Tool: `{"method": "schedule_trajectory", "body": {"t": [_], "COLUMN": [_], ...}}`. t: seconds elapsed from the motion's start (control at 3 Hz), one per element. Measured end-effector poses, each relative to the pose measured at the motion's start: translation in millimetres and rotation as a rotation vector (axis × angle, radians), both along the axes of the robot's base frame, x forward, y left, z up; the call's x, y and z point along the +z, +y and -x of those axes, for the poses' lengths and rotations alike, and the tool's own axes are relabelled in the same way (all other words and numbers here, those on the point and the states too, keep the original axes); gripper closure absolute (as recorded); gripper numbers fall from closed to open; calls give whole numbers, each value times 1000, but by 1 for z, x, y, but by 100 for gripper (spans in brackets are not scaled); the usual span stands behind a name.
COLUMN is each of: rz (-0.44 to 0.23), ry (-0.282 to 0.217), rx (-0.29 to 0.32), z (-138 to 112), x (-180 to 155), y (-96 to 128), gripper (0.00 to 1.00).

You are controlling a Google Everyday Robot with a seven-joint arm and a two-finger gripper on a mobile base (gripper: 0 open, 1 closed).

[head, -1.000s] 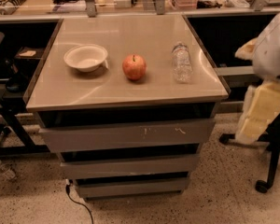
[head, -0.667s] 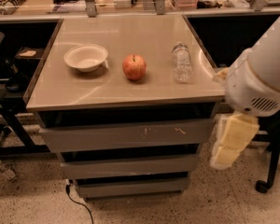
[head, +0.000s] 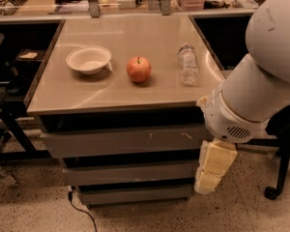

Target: Open top drawer

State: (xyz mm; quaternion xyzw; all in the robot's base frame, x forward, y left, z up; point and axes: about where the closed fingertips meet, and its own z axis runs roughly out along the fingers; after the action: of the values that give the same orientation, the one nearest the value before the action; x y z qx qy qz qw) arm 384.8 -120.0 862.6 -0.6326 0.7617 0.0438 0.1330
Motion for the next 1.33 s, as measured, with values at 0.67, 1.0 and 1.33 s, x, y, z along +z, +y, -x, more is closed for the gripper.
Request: {"method": "schedule_trajectory", "body": {"t": [0.67, 1.0, 1.33], "rz": [-29, -38, -38], "ry": [12, -20, -20], "rx": [-23, -78, -78], "z": [-8, -39, -39], "x": [-44, -93, -93], "y": [20, 32, 32], "gripper": [0, 0, 0]}}
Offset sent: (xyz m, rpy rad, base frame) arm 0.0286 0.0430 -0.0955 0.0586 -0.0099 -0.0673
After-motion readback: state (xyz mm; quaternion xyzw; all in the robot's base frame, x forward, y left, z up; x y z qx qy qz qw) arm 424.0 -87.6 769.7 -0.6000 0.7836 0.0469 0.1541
